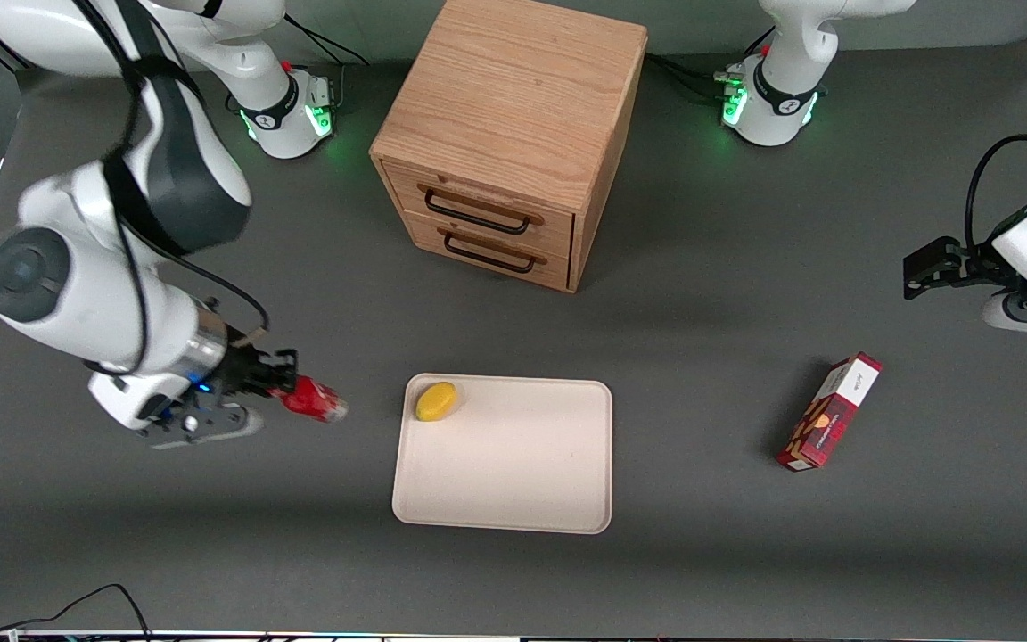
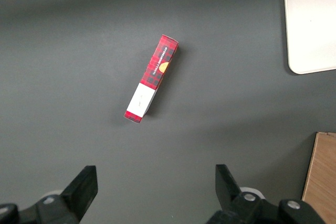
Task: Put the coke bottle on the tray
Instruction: 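Carry the bottle over to the white tray's corner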
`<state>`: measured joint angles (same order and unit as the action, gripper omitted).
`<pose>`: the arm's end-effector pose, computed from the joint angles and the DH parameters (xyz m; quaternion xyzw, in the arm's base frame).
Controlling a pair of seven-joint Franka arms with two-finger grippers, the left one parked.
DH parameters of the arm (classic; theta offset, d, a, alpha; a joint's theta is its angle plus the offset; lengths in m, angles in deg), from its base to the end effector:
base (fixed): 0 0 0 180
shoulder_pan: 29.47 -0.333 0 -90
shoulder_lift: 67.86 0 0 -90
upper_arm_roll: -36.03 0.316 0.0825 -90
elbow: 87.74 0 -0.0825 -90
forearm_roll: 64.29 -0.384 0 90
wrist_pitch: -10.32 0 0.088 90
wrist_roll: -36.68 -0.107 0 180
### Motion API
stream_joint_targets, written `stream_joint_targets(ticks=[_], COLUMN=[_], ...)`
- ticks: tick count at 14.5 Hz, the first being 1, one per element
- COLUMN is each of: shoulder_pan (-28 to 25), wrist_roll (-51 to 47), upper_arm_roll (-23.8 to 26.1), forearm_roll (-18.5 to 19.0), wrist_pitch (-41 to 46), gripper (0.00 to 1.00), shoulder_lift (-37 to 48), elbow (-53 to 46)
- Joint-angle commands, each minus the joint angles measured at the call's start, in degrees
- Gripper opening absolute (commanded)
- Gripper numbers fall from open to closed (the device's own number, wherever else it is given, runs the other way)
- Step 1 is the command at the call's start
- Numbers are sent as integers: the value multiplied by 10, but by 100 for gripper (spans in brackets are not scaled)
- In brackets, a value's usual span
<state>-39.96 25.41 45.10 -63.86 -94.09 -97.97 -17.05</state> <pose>0.6837 0.2142 0.4762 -0.9969 -0.0611 -0.0239 0.0434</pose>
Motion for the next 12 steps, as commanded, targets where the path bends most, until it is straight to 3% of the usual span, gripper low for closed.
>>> stream_joint_targets(ticks=[1,4,12], shoulder_pan=[-33,-57,-85], wrist_roll=[-16,-17,-29], upper_arm_roll=[-10,-19,-41], forearm_roll=[12,16,16], wrist_pitch=[-47,-90,-154], gripper=[0,0,0], shoulder_lift=[-72,-126,-172], elbow=[-67,-92,-94])
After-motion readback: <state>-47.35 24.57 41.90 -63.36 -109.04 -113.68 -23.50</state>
